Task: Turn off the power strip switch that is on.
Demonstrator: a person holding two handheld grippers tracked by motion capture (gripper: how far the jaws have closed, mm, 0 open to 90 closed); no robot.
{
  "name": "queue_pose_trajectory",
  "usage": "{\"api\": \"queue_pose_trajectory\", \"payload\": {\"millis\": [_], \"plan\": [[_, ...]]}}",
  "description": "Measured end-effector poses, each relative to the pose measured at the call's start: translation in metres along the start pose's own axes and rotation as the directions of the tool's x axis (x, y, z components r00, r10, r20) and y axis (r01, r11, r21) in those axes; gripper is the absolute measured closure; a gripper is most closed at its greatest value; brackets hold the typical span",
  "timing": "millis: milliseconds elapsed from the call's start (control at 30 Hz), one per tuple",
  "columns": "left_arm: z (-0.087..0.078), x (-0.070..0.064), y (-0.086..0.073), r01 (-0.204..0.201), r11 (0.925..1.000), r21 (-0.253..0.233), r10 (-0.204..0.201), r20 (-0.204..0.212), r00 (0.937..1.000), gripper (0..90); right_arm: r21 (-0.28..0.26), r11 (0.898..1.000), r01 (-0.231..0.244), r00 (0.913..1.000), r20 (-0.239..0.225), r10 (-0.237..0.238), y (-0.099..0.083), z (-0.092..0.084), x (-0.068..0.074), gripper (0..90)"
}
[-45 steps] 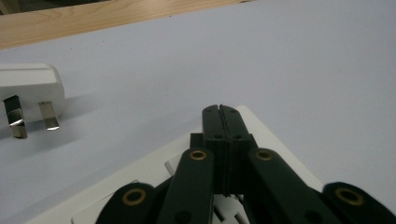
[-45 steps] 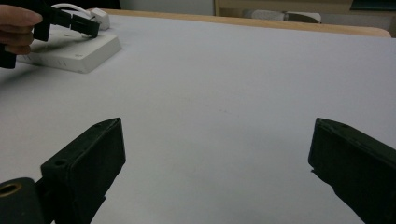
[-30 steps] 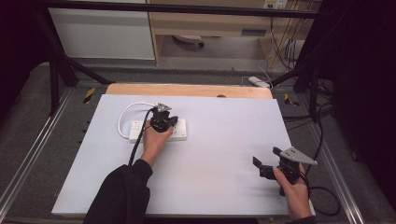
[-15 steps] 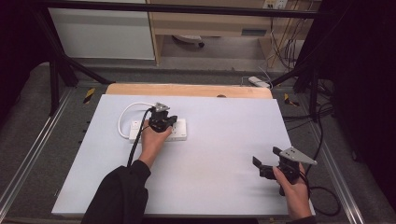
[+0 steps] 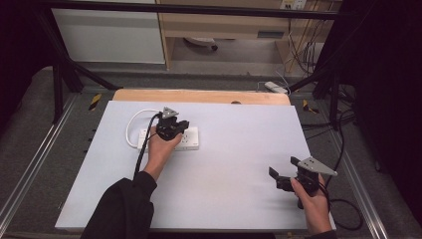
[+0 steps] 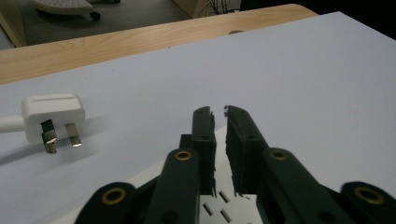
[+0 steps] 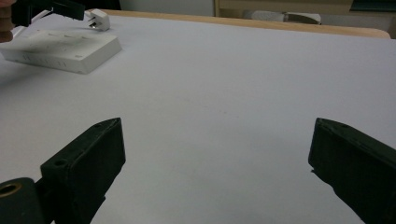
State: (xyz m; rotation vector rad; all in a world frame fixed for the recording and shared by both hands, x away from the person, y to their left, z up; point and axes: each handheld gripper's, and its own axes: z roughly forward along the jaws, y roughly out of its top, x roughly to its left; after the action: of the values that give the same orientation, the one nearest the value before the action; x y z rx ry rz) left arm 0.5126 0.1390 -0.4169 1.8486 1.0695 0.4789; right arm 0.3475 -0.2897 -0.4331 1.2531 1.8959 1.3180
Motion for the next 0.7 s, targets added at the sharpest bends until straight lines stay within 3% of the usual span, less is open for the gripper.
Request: {"api": "queue_pose_trajectory", "payload": {"millis": [400,500,700], "plan": [[-0.011,-0.003,0.007,0.003,0.9992,-0.040,-0.004,-0.004,1.0000,46.1,0.005,1.000,0.001,1.0000,-0.002,-0.001,0.000,0.001,0.000,4.3],[-0.014,-0.003,0.008,0.019,0.9989,-0.044,-0.020,-0.014,0.9997,35.2,0.006,1.000,-0.001,1.0000,-0.004,0.001,0.000,0.001,0.001,4.3],[-0.018,-0.002,0.010,0.044,0.9979,-0.048,-0.044,-0.001,0.9990,22.9,0.006,1.000,-0.002,1.0000,-0.003,0.002,0.000,0.001,0.000,4.2]]}}
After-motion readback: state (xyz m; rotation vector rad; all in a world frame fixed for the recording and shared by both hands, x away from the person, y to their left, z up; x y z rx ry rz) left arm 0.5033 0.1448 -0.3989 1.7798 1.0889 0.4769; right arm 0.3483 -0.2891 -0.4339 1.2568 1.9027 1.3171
